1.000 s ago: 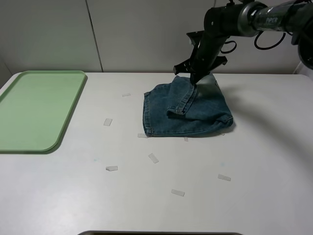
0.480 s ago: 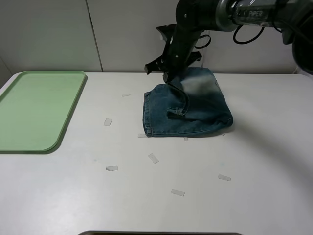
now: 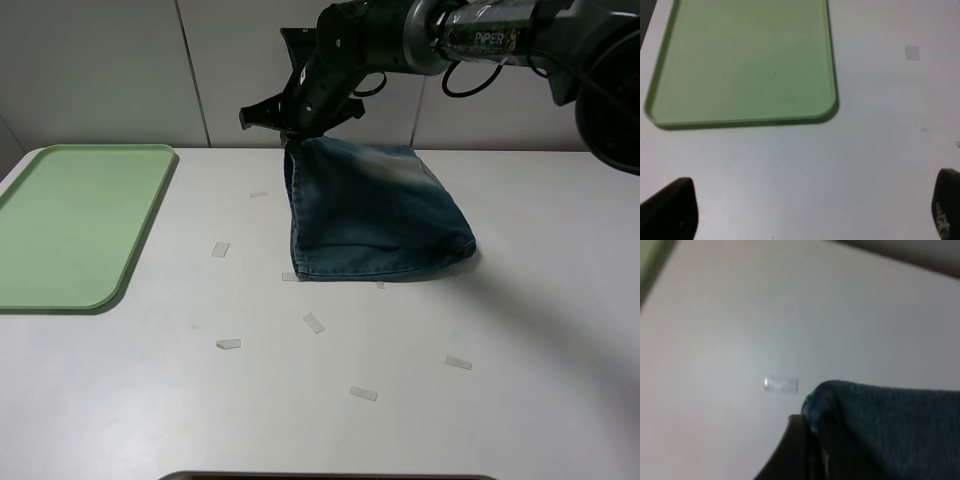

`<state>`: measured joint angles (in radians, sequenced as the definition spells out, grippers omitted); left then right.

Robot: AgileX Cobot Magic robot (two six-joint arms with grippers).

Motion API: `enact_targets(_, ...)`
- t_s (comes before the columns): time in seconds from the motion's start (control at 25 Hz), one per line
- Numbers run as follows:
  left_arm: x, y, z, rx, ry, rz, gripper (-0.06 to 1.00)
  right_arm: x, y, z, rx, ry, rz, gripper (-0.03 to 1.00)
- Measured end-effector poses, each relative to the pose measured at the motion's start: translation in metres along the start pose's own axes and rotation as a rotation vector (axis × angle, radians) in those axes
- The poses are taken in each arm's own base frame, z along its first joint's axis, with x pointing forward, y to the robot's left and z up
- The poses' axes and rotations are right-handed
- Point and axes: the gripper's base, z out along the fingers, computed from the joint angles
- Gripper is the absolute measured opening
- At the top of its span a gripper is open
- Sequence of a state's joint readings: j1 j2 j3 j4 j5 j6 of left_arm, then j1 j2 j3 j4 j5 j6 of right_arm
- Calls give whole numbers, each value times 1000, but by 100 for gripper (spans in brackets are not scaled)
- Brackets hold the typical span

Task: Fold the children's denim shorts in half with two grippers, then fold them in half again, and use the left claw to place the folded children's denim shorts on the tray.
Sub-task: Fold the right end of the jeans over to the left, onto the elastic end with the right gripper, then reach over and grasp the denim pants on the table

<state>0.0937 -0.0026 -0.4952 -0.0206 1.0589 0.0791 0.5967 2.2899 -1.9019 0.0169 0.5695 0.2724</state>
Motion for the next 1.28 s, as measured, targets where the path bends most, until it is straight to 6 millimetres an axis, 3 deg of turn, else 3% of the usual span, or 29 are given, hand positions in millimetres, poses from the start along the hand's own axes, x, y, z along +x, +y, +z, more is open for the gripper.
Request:
enact_targets(0.08, 0, 0, 0, 0, 0, 0, 92, -3, 1, 0, -6, -29, 10, 6)
enact_targets(0.24, 0, 0, 0, 0, 0, 0, 92, -4, 1, 0, -12, -45, 21, 53)
enact_targets(0.36, 0, 0, 0, 0, 0, 0, 92, -2, 0, 0, -5, -24, 23, 66)
enact_targets(0.6, 0, 0, 0, 0, 0, 0, 92, 2, 0, -11, 21, 68, 1, 69)
enact_targets(0.96, 0, 0, 0, 0, 0, 0, 92, -11, 2, -110, 80, 234, -103, 69)
enact_targets(1.28, 0, 0, 0, 0, 0, 0, 92, -9, -3, -166, 141, 294, -165, 69)
